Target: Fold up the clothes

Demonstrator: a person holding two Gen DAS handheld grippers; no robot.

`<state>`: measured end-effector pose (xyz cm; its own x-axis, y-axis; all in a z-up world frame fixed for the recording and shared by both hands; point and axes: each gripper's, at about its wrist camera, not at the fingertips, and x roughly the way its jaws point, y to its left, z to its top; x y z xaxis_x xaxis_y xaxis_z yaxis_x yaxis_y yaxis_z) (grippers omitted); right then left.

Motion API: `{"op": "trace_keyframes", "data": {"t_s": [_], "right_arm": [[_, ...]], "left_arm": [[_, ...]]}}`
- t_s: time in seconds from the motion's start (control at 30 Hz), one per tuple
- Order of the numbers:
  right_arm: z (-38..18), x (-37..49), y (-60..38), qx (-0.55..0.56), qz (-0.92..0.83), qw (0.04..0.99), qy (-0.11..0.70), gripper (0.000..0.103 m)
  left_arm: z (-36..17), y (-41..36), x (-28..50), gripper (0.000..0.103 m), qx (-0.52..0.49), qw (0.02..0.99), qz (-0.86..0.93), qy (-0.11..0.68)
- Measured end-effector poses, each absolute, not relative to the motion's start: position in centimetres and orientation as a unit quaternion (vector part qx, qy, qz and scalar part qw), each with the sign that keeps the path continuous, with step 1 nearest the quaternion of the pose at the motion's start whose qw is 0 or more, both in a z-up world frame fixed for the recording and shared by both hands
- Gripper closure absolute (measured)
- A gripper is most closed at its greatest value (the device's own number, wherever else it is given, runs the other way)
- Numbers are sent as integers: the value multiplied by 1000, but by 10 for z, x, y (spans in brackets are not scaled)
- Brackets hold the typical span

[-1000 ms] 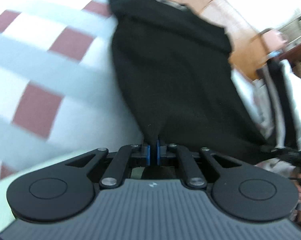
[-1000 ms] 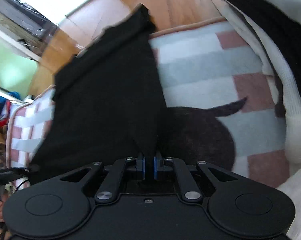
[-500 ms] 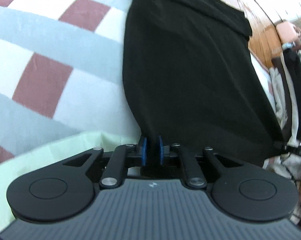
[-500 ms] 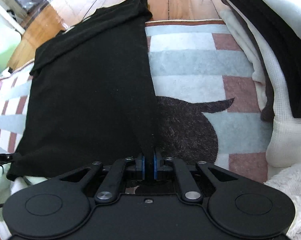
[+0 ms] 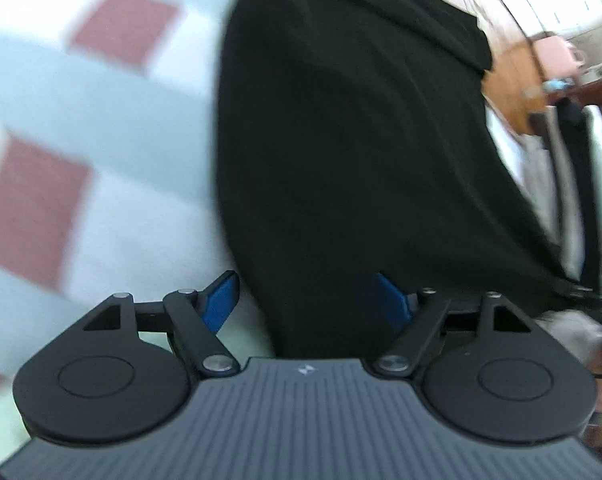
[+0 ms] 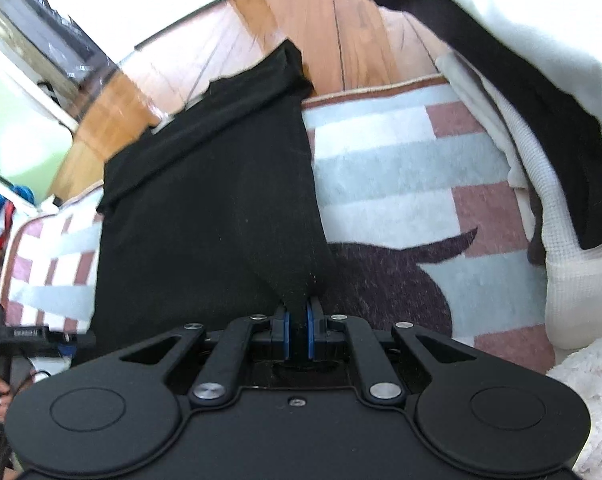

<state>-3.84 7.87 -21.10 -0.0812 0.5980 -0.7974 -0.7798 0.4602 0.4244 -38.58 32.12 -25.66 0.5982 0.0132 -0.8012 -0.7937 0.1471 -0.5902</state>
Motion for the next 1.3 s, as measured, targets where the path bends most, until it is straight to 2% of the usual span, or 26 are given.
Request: {"op": "trace_keyframes", "data": {"t_s": [0.07, 0.13, 0.17, 0.2, 0.3, 0.5, 0.63, 0.8, 0.87, 1.1, 1.3], "right_arm": [[-209, -37, 77, -73, 518, 672, 524, 93], [-207, -35, 76, -56, 526, 671, 520, 93], [-205, -34, 75, -47, 529, 671, 517, 93], [-205, -33, 75, -39, 532, 670, 516, 93], [-202, -30, 72, -19, 536, 669, 515, 93], [-183, -42, 64, -18, 603, 637, 480, 93], [-202, -37, 83, -107, 530, 662, 520, 93], [-221, -32, 111, -146, 510, 638, 558, 93], [-221, -29, 117, -148, 518, 632, 557, 93], [-205, 13, 161, -114, 550, 636, 529, 93], [-244, 32, 177, -91, 518, 621, 582, 92]], "left_arm": [[-262, 320, -382, 32, -601, 675, 269, 334], [-263, 317, -376, 57, -600, 680, 254, 337], [-258, 313, -371, 85, -579, 693, 260, 343], [-252, 309, -367, 94, -557, 705, 266, 349], [-233, 305, -366, 96, -540, 726, 278, 322], [-183, 326, -398, 96, -559, 743, 295, 218], [-192, 324, -396, 96, -555, 729, 306, 258], [-234, 315, -360, 96, -497, 697, 341, 389], [-240, 322, -352, 96, -501, 698, 333, 389], [-235, 372, -358, 96, -542, 704, 333, 315], [-270, 360, -355, 96, -566, 673, 342, 332]]}}
